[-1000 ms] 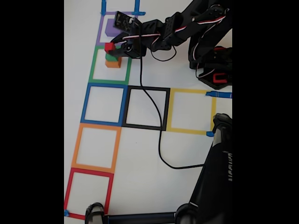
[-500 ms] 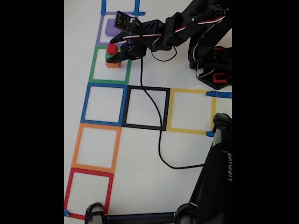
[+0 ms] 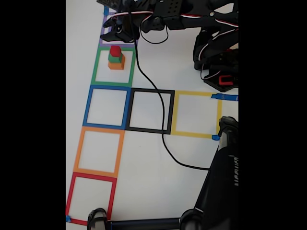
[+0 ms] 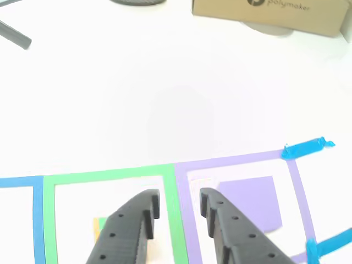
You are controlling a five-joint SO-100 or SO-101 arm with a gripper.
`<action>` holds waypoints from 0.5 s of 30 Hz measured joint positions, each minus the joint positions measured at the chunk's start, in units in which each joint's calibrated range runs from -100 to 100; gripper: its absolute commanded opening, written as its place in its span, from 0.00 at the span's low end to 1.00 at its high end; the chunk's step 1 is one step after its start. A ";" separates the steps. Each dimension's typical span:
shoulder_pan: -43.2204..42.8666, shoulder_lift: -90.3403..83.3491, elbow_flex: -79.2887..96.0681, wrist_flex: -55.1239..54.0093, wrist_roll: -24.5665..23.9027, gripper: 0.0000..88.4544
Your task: Tower of hanoi
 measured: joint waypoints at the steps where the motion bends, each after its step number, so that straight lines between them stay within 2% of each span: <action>1: 0.94 -0.34 -2.66 4.51 0.00 0.01; 10: 8.43 -1.94 -33.82 44.74 0.00 0.01; 15: 14.39 0.17 -51.97 60.38 0.00 0.01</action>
